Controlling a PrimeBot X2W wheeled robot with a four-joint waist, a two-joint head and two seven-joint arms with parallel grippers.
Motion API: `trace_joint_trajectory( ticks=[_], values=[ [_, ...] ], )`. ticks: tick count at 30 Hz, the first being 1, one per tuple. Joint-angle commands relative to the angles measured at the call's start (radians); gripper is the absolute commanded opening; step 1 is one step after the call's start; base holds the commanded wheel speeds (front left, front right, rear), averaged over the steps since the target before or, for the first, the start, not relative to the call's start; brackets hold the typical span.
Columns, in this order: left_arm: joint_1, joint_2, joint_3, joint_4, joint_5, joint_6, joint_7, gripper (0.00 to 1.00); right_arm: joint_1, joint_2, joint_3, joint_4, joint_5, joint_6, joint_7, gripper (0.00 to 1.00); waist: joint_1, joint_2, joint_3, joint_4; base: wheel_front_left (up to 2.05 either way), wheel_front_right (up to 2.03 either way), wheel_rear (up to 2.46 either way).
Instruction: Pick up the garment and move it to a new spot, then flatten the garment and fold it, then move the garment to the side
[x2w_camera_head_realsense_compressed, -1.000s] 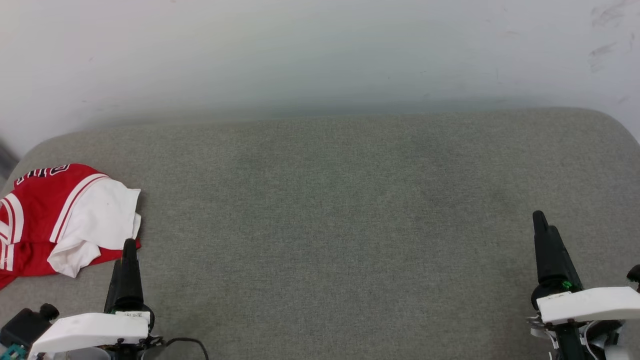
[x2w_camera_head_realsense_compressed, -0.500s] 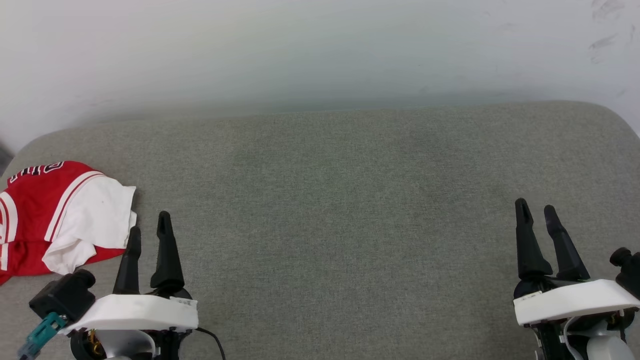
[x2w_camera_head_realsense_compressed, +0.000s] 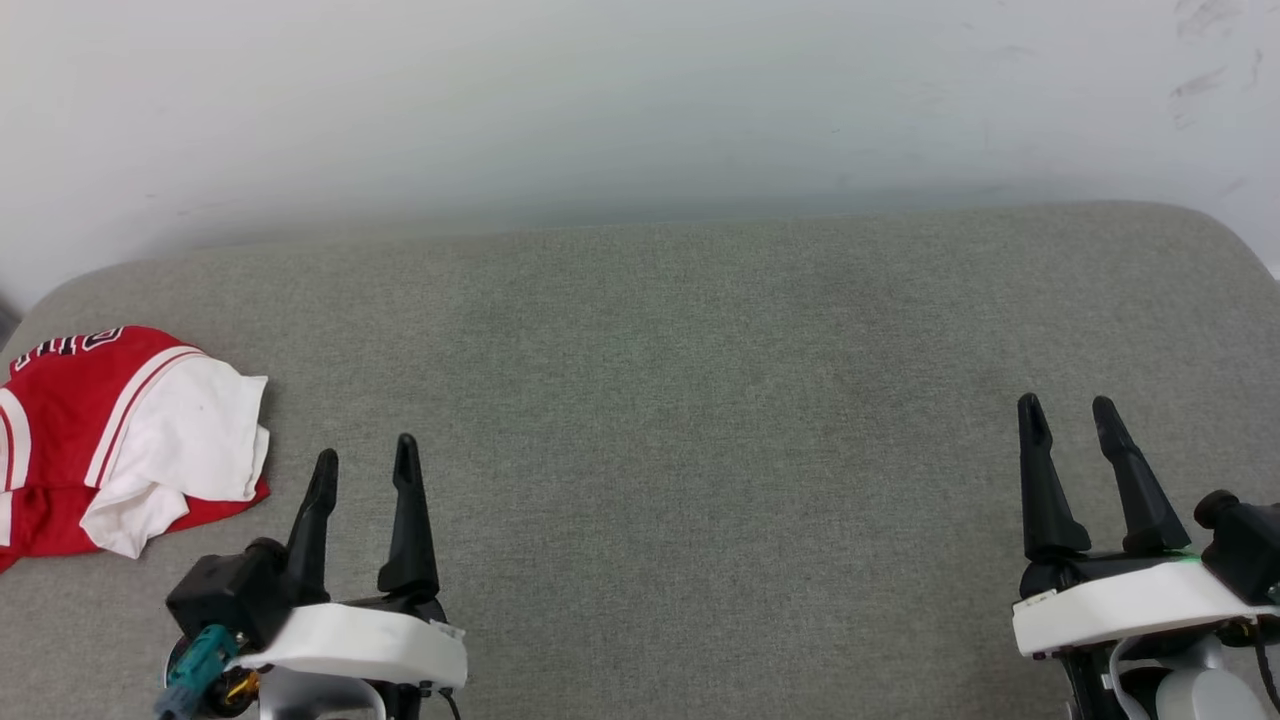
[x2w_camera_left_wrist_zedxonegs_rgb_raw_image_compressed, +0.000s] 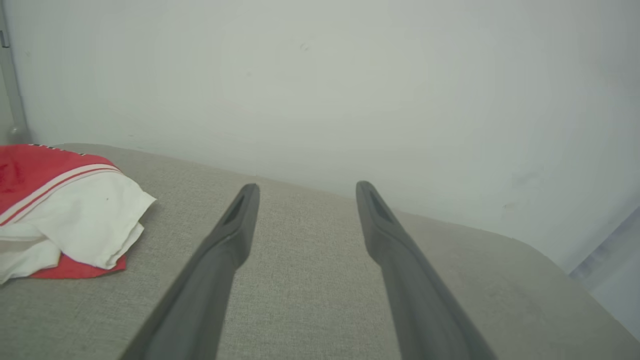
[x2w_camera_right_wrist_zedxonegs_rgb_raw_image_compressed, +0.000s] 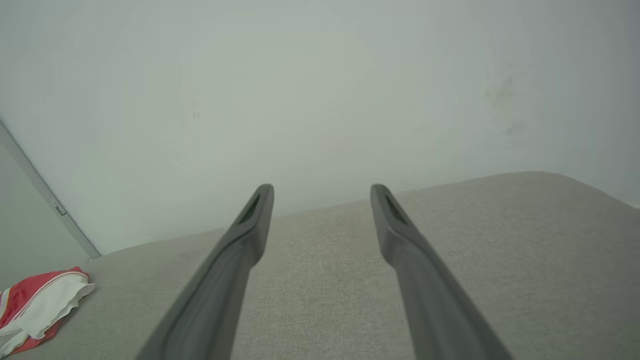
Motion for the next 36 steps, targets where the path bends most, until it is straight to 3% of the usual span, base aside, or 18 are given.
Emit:
trace_joint_trajectory(
  ticks=[1,8,16,25,29,36],
  values=[
    [0.0,0.023,-0.032,-0.019,0.041,0.024,-0.012,1.0,0.006,-0.002,0.002,-0.015,-0.041,0.002,-0.011,1.0,0.0,0.0,-0.002,0.0,0.0,0.0,0.0],
    [0.003,0.079,-0.122,-0.031,0.113,0.132,-0.03,1.0,0.011,-0.002,0.006,0.019,-0.136,0.002,-0.028,1.0,0.0,0.0,-0.006,-0.002,0.0,0.0,0.0],
    [0.004,0.12,-0.197,-0.009,0.156,0.179,-0.046,1.0,0.016,-0.002,0.014,0.025,-0.22,0.002,-0.044,1.0,0.0,0.0,-0.006,-0.005,0.0,0.0,0.0],
    [-0.011,0.133,-0.24,0.022,0.205,0.202,-0.066,1.0,0.011,-0.002,0.021,0.017,-0.312,0.002,-0.065,1.0,0.0,0.0,-0.001,-0.009,0.0,0.0,0.0],
    [0.009,0.095,-0.192,0.006,0.158,0.158,-0.074,1.0,0.01,-0.002,0.026,0.007,-0.321,0.001,-0.073,1.0,0.0,0.0,0.001,-0.01,0.0,0.0,0.0],
    [0.036,0.03,-0.084,0.002,0.201,0.042,-0.088,1.0,0.019,-0.002,0.025,0.001,-0.28,0.001,-0.085,1.0,0.0,0.0,0.003,-0.011,0.0,0.0,0.0]
  ],
)
